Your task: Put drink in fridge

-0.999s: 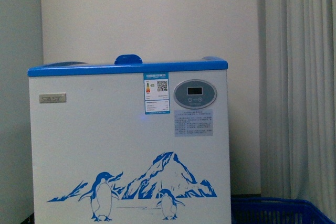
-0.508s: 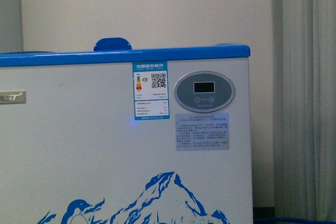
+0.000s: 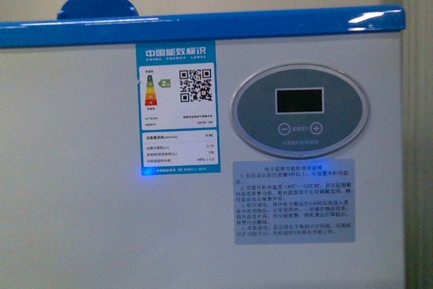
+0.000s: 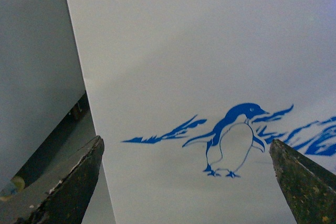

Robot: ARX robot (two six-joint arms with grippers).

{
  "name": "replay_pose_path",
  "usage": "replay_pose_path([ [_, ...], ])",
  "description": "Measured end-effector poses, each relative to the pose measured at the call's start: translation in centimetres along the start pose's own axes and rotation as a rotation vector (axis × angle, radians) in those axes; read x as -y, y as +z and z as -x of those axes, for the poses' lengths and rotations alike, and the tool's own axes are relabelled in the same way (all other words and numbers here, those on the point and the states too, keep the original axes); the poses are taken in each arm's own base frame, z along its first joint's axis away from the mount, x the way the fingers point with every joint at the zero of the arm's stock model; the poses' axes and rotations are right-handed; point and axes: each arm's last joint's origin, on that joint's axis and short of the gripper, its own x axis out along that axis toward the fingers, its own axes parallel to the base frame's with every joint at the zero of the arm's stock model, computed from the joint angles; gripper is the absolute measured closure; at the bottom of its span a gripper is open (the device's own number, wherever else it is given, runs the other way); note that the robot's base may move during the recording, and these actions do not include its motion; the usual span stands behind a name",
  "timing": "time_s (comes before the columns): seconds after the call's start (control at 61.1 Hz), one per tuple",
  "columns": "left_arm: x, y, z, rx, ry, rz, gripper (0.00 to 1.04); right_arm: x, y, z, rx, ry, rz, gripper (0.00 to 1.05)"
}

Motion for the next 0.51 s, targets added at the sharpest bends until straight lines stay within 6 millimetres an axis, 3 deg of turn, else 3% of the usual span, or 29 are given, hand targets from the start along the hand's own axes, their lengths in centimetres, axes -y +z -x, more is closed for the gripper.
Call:
replay_pose_path([
  [0.066, 0.0, 0.0, 0.0, 0.0, 0.0, 0.0, 0.08, 0.0, -0.2, -0.1, -0.037, -0.013, -0.018, 0.08],
  [0.131, 0.0, 0.0, 0.0, 0.0, 0.0, 0.0, 0.08, 0.1, -0.4, -0.4, -0.182, -0.04, -0.046, 0.08],
  [0.278, 0.0, 0.0, 0.0, 0.0, 0.0, 0.0, 0.08, 1.0, -0.1, -3.0, -0.296, -0.084, -0.091, 0.08],
  [0.409, 0.0, 0.0, 0.0, 0.0, 0.0, 0.0, 0.08, 2.8, 0.4, -6.6, -0.358, -0.171, -0.148, 0.08],
  [0.475, 0.0, 0.0, 0.0, 0.0, 0.0, 0.0, 0.08, 4.4, -0.4, -10.1, -0.481, -0.256, -0.217, 0.08],
  [0.508, 0.0, 0.0, 0.0, 0.0, 0.0, 0.0, 0.08, 4.8, -0.8, -10.9, -0.514, -0.276, -0.238, 0.08],
])
